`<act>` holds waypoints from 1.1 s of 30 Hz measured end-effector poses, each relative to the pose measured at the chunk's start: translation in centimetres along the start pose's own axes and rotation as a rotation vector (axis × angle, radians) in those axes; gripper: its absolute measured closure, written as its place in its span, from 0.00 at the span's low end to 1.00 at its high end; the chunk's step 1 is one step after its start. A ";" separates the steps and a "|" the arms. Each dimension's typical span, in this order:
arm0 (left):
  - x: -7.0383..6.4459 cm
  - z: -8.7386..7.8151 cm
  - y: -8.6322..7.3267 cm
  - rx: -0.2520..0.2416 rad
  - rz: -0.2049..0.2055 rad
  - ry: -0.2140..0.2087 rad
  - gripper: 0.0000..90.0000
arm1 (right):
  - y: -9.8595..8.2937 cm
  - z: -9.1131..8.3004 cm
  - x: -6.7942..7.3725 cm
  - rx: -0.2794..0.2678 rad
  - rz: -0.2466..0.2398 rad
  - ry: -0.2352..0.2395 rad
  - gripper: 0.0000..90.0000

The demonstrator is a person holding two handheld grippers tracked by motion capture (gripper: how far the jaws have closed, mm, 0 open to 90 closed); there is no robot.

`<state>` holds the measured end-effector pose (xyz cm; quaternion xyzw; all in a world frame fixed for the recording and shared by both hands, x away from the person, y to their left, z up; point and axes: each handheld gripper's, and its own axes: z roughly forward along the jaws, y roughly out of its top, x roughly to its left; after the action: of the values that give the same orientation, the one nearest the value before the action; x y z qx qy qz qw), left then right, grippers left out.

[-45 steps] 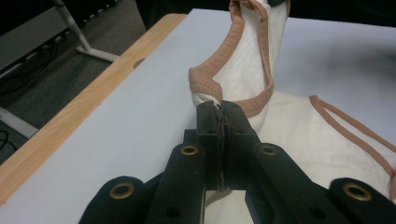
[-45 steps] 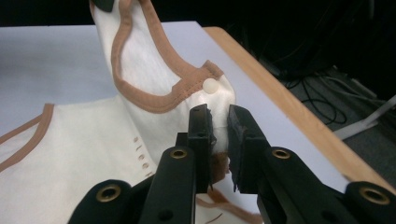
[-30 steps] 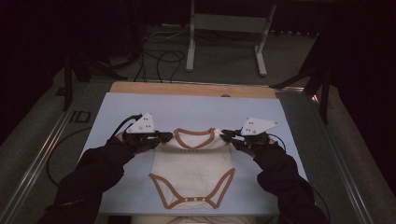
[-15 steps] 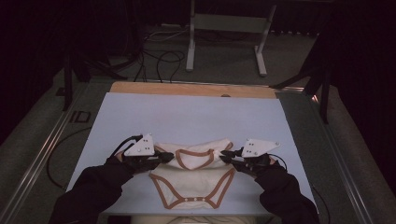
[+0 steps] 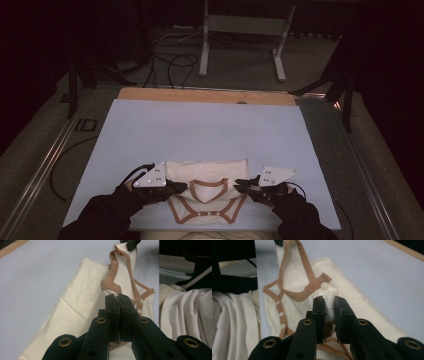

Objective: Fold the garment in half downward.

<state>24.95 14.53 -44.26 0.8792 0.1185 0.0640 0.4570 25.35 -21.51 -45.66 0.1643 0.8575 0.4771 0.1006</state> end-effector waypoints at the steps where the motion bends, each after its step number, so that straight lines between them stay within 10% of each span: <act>1: -0.1 0.0 -0.1 0.001 0.001 -0.005 0.98 | -0.2 0.1 0.1 0.001 0.003 0.007 0.88; 33: -2.7 1.8 -4.3 0.064 -0.040 -0.122 0.86 | -3.1 0.8 2.3 0.043 0.064 0.142 0.79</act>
<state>22.07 14.73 -48.86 0.8931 0.1097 -0.0026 0.4364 22.94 -21.58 -48.72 0.1593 0.8668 0.4722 0.0206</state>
